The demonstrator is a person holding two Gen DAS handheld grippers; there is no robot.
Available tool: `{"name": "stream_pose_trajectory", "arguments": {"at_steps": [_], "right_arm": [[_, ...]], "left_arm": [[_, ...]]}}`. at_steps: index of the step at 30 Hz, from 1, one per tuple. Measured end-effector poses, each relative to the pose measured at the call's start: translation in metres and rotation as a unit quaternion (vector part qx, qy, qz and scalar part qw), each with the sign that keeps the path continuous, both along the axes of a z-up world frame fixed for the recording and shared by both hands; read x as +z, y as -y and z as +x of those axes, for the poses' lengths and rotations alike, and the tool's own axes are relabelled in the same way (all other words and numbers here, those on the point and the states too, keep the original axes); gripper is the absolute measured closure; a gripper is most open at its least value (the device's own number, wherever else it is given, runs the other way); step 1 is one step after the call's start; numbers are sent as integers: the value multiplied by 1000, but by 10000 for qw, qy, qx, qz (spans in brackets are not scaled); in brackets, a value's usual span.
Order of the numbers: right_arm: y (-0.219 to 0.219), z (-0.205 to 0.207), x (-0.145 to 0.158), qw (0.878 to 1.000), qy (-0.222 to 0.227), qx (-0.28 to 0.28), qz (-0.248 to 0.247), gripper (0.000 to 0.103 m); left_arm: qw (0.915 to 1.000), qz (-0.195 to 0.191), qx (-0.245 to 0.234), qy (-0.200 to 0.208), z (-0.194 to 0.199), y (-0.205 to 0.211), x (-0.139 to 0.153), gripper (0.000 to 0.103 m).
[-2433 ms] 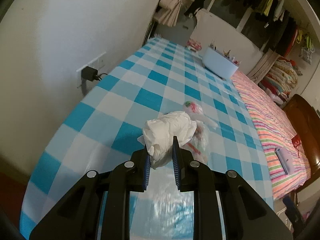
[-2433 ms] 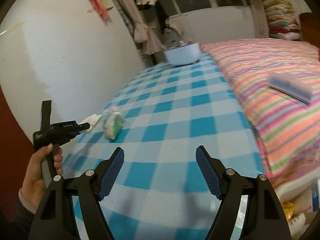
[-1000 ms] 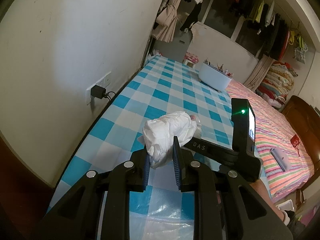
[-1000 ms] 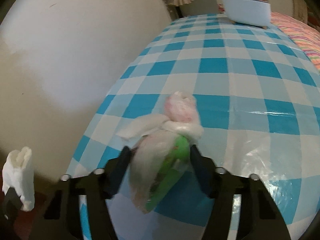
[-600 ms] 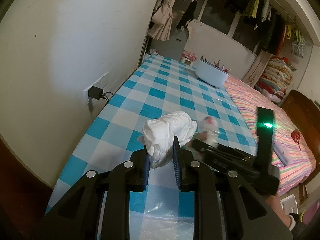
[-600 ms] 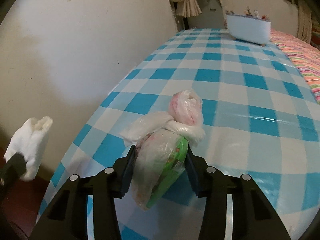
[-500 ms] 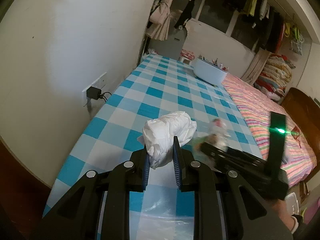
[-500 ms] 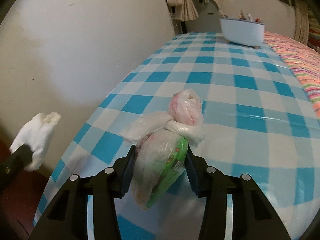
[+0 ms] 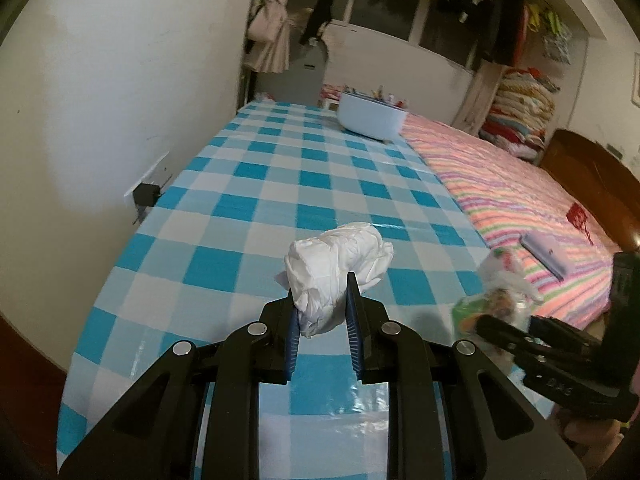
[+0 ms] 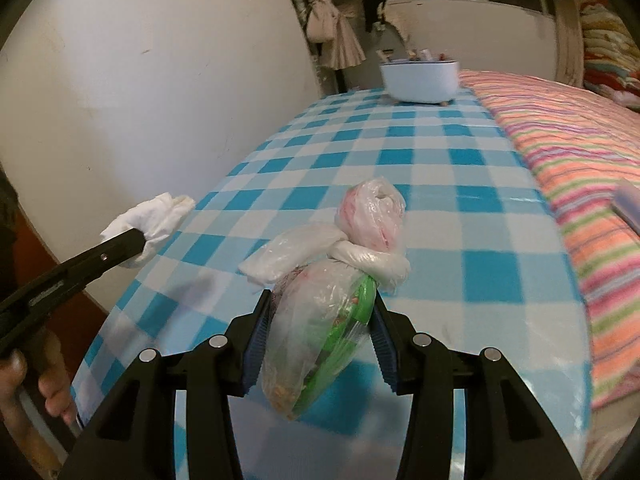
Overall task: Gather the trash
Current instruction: 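Carry the plastic bag and tissue in both tools over the bin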
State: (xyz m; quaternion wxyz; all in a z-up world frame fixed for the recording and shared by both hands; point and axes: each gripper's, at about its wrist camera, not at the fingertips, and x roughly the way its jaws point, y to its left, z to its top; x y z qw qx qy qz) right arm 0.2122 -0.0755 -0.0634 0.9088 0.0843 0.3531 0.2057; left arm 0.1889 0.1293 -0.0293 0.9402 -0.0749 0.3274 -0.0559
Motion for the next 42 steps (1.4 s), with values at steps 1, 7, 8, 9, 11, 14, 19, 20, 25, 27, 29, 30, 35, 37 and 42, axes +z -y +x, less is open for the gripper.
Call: {"name": "stream_pose_trajectory", "arguments": {"at_steps": [1,7,8,9,11,14,19,20,25,27,29,30,35,37,42], "right_arm": [[9,-8,0,9999,45,-90,-11,58],[46,-41,-5,9985,234,-482,-98,58],[54,-47,-6,9979,255,-587,-107,58],[62,-52,-8,9972,266,-684,-119,58],[71,-58,-7,9966,269,-764,-120,58],[90,-70,-8,9947,294,-986,-77,58],[119,-89,-6,9908,408,-1292,-22,58],[127,-94,-7,9895,451,-1371,-23,58],[153,-112,-9,9839,571,-1695,-59,58],[159,-116,-9,9828,585,-1748,-51,58],[168,-124,-7,9805,628,-1861,-84,58],[173,-130,-6,9785,681,-1941,-153,58],[190,-151,-6,9716,767,-2225,-228,58],[193,-157,-6,9696,788,-2306,-245,58],[209,-180,-6,9590,903,-2667,-308,58]], "left_arm": [[10000,19,-42,10,-1,5,0,83],[9991,176,-384,-26,-7,38,-6,83],[9989,193,-423,-30,-8,42,-7,83],[9987,210,-462,-34,-8,46,-8,83],[9979,262,-586,-60,-10,57,-10,83],[9967,299,-752,-78,-14,72,-13,83],[9933,386,-1089,-79,-24,100,-16,83],[9923,415,-1163,-65,-27,107,-16,83],[9882,385,-1480,-120,-36,132,-20,83],[9860,321,-1629,-168,-40,142,-22,83],[9838,343,-1754,-163,-45,155,-23,83],[9828,357,-1805,-161,-47,160,-23,83],[9769,361,-2098,-201,-61,190,-27,83],[9752,340,-2176,-215,-65,198,-27,83],[9708,329,-2364,-248,-77,222,-27,83]]}}
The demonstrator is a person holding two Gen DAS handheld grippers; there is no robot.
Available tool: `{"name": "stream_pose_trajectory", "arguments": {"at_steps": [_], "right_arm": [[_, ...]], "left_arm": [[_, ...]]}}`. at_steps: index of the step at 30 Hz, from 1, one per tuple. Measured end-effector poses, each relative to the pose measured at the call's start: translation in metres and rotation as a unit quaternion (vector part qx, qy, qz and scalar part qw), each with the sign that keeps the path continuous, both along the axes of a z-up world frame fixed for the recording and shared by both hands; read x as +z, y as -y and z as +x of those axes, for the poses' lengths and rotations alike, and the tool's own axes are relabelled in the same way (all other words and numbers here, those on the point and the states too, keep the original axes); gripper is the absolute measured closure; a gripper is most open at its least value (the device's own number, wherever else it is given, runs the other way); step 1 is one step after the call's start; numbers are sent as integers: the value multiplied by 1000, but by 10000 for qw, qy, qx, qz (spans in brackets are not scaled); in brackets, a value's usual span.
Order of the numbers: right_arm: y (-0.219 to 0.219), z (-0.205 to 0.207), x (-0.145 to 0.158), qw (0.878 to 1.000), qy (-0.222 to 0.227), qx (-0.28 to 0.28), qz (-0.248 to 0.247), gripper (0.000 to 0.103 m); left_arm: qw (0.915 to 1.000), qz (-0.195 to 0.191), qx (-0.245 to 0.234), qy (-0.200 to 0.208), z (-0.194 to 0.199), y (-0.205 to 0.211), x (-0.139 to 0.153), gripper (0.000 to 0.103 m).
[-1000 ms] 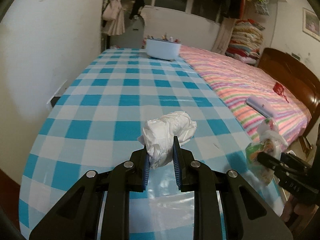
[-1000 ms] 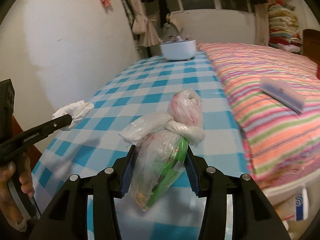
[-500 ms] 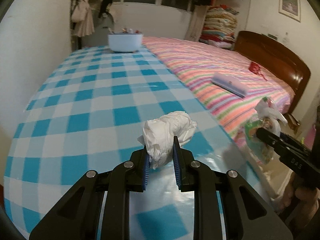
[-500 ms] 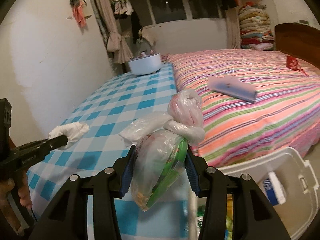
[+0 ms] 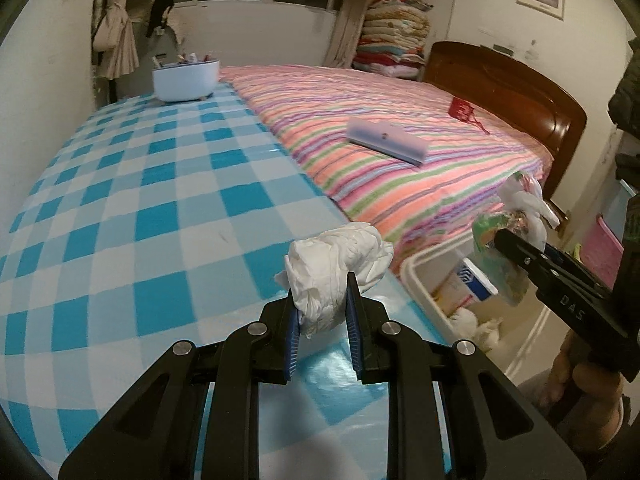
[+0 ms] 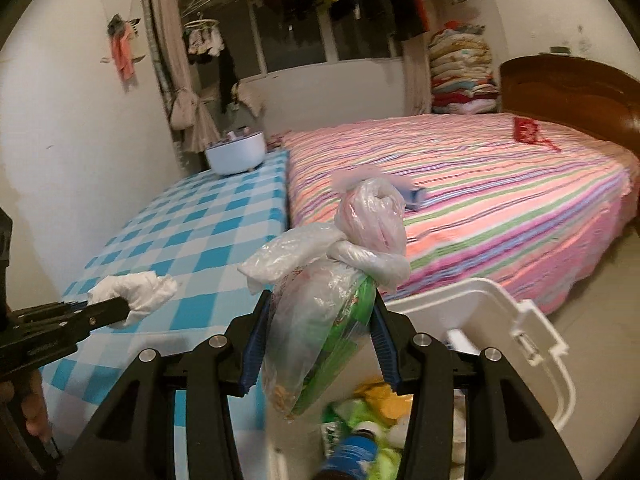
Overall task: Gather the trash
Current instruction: 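Carry the plastic bag and tissue in both tools over the bin, then open the right tool to drop the bag while the left tool releases the tissue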
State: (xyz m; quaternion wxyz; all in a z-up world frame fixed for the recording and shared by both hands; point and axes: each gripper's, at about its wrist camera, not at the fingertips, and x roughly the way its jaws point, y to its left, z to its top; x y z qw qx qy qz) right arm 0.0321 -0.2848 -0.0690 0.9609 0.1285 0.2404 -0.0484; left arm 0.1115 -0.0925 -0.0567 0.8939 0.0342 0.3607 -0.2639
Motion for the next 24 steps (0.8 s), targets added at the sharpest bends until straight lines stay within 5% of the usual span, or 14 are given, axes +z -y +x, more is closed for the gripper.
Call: {"name": "stream_pose_trajectory", "arguments": {"at_steps": [17,24], "right_arm": [[59,-32,-5,9986,260,-452,132,55],[70,-39,-2,9962,443,-602,458,32]], "left_arm": [[9985,248,-487,97,-25,61,8,83],[9978,338,-551,128,-28,73,9,83]]}}
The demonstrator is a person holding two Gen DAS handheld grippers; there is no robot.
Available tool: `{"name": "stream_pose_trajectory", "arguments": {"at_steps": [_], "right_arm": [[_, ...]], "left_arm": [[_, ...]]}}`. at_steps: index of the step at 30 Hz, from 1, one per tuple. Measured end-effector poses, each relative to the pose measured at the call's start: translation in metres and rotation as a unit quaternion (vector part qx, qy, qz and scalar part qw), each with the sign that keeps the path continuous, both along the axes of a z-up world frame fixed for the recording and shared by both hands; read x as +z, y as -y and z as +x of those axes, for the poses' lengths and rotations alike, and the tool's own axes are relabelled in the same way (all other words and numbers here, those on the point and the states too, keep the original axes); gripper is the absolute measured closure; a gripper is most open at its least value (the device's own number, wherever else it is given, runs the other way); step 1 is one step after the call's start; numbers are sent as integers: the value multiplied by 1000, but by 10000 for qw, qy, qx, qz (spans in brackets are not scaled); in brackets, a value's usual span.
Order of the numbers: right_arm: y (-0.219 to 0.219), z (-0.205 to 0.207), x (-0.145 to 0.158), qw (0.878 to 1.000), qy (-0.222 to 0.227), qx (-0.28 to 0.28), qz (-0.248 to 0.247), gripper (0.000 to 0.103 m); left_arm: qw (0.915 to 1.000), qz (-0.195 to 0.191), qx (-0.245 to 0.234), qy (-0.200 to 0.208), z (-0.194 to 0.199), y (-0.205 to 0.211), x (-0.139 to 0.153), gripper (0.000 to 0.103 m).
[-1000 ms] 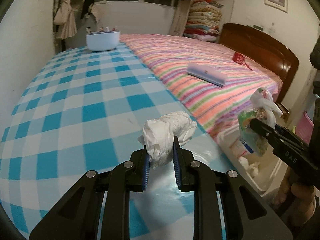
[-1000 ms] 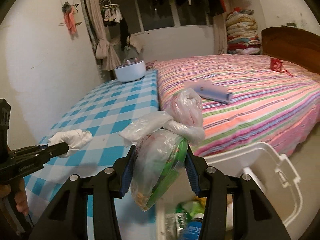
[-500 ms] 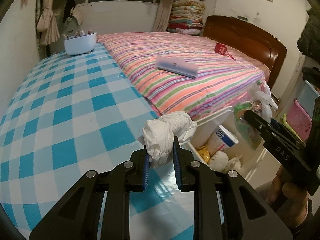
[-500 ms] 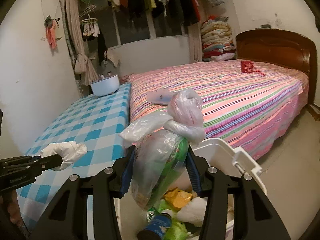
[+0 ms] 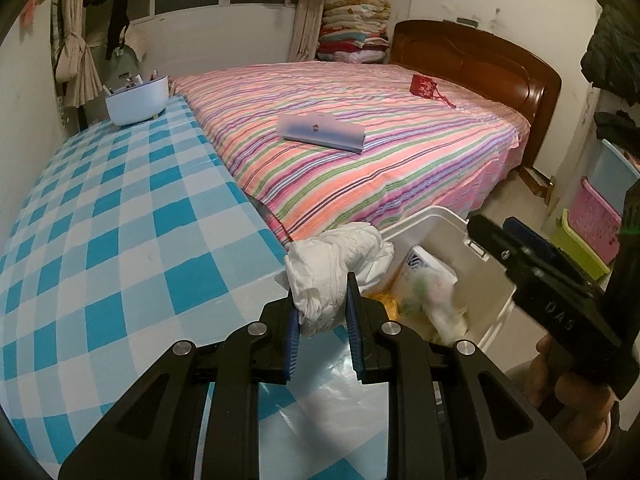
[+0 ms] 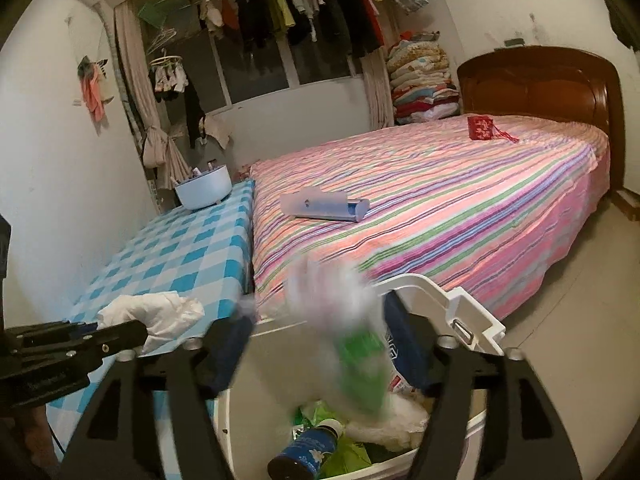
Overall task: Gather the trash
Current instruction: 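Open the right tool to drop the bag while the left tool releases the tissue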
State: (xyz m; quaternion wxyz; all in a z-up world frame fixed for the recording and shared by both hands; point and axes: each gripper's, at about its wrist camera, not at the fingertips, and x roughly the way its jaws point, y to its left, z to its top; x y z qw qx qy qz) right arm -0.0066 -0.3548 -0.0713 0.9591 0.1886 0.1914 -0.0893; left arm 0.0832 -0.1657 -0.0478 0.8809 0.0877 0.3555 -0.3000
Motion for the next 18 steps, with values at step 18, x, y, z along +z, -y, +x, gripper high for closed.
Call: {"name": "stream_pose_trajectory", "arguments": {"at_steps": [18], "right_arm": [[47,-42,21,9910,584,-814,887,30]], "left_arm": [[9986,228,-453,-123,0,50,-11,83]]}}
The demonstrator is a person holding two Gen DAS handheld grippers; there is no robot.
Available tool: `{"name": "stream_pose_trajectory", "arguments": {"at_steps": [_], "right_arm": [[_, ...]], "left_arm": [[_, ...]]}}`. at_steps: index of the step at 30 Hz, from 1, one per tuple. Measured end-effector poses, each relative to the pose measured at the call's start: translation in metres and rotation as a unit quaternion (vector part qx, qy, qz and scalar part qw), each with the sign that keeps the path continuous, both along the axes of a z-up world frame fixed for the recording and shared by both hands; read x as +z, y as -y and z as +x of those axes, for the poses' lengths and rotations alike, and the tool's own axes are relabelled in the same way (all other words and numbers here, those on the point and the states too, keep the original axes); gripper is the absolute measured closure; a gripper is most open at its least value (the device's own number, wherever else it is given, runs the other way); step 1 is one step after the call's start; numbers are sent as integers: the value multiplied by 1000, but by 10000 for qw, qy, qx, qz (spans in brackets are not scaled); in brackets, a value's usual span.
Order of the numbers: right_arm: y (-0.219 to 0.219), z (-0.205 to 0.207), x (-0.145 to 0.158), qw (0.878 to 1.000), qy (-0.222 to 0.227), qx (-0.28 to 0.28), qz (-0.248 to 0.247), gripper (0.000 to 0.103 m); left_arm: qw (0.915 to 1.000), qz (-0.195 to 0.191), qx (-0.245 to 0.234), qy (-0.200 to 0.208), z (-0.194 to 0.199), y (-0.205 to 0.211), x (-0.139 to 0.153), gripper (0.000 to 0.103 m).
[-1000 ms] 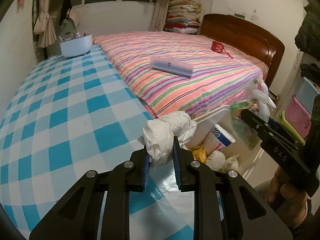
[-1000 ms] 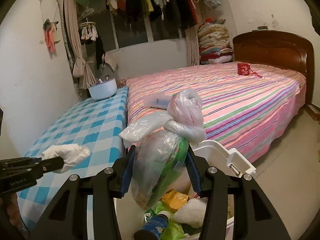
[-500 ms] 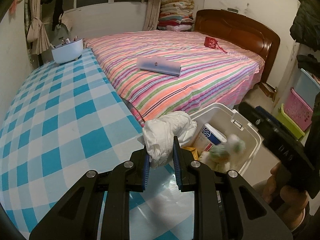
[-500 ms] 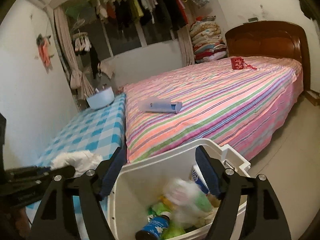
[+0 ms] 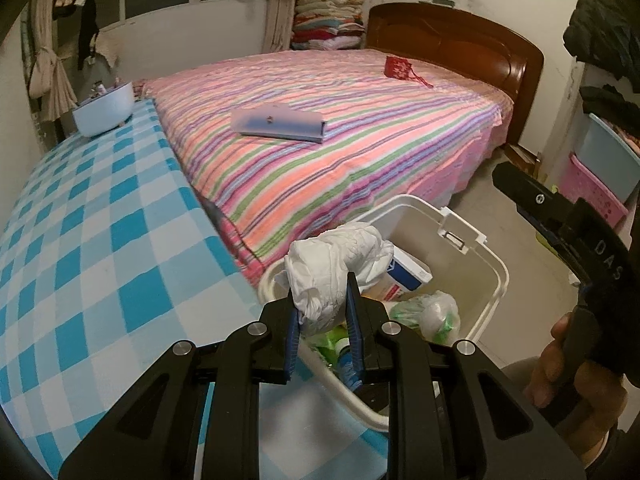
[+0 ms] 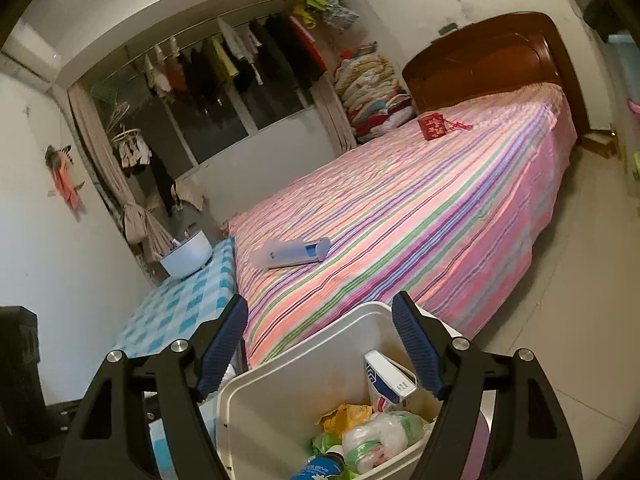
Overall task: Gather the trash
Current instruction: 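Open the right tool to drop the bag while the left tool releases the tissue, then withdraw both open tools from the bin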
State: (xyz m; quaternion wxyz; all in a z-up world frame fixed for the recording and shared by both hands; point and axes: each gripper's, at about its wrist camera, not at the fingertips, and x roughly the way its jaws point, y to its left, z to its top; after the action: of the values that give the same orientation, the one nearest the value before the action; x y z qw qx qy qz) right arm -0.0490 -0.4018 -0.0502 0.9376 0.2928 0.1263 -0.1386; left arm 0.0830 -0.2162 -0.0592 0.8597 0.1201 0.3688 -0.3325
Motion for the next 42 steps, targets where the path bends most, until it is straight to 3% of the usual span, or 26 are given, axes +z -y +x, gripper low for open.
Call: {"name": "stream_pose_trajectory", "arguments": {"at_steps": [9,17,18,21,22,24,34,42], "right_arm": [[23,-14,2,9995,116,-189,233,30],[22,-9,-5,9990,182,-289,296,30],[23,-9,-3,9989,185,-293,303,30],[27,-14,-1,9988,196,-311,332,30],[29,-16,0,9987,199,-322,336,30],[28,-16,1,9987,197,-328,339,30],[25,-17,3,9984,163,-418,336,30],[4,-24,15,9995,1,-321,-14,30]], "left_arm": [[9993,179,-304,-118,1,34,-11,83],[9987,287,-423,-82,-2,55,-16,74],[9986,295,-433,-85,-2,57,-17,67],[9990,267,-359,33,-3,59,-16,32],[9991,272,-299,138,-4,58,-16,26],[9989,312,-279,200,-6,59,-16,22],[9978,541,16,373,-11,36,-15,22],[9951,571,395,698,-31,-10,1,22]]}}
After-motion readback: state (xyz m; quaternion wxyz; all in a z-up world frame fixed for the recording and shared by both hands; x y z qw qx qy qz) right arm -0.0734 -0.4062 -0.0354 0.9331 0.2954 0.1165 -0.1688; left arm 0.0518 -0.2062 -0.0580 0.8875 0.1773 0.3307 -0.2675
